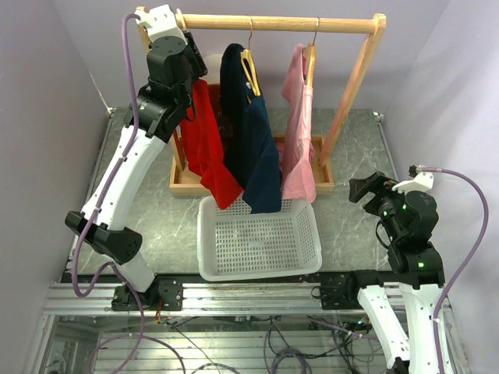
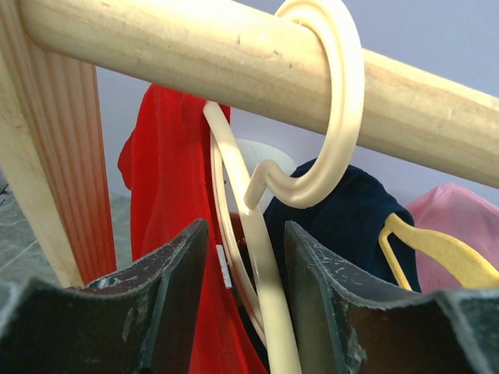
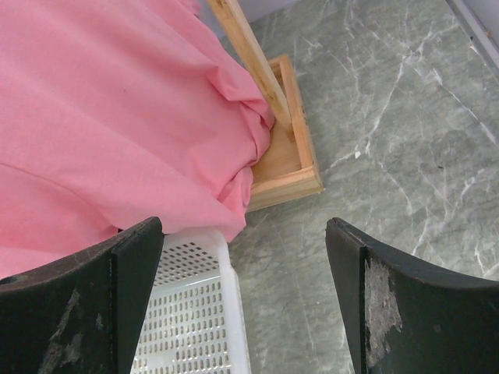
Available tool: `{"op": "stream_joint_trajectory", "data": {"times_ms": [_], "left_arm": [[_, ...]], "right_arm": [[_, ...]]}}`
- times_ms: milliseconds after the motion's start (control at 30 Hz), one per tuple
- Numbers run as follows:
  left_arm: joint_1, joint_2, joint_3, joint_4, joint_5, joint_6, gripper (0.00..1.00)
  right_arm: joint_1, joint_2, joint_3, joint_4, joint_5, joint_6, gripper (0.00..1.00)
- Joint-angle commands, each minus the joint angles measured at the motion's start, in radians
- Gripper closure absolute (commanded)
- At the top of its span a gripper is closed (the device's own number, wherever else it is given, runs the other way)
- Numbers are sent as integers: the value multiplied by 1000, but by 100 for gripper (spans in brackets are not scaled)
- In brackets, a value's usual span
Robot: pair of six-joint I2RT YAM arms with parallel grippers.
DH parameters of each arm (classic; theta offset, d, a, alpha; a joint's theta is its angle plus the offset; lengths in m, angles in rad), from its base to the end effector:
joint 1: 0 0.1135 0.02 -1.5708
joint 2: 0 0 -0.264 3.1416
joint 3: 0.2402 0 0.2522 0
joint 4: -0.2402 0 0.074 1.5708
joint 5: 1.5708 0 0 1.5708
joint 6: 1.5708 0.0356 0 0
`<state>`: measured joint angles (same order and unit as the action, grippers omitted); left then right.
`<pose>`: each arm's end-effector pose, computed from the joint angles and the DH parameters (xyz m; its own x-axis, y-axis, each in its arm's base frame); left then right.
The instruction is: Remove the t-shirt from the hanger
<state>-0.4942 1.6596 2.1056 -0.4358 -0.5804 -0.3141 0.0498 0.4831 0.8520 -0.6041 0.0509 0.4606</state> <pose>0.3106 -0.1452 0.5373 0.0351 -0.3124 -0.9493 -0.0791 0.9460 -0.3143 0.0996 0.0031 0.3549 -0.2086 0.4341 -0.8764 0.1032 0.9009 0.4216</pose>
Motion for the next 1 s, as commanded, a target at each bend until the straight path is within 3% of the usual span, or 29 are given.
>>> {"op": "stream_joint_trajectory", "data": {"times_ms": [0, 100, 267, 567, 967], "left_arm": [[11, 16, -12, 34, 31, -4, 45], [11, 19, -13, 32, 30, -1, 49], [11, 17, -32, 52, 33, 10, 92], [27, -60, -163, 268, 157, 131, 93], [83, -157, -251, 420, 314, 206, 93]], "right_arm": [[-4, 1, -5, 8, -14, 3, 15], [-4, 0, -8, 10, -15, 3, 15], [-4, 1, -13, 11, -13, 1, 15], [-4, 4, -25, 15, -17, 0, 15], [-4, 0, -40, 26, -15, -8, 16]]}}
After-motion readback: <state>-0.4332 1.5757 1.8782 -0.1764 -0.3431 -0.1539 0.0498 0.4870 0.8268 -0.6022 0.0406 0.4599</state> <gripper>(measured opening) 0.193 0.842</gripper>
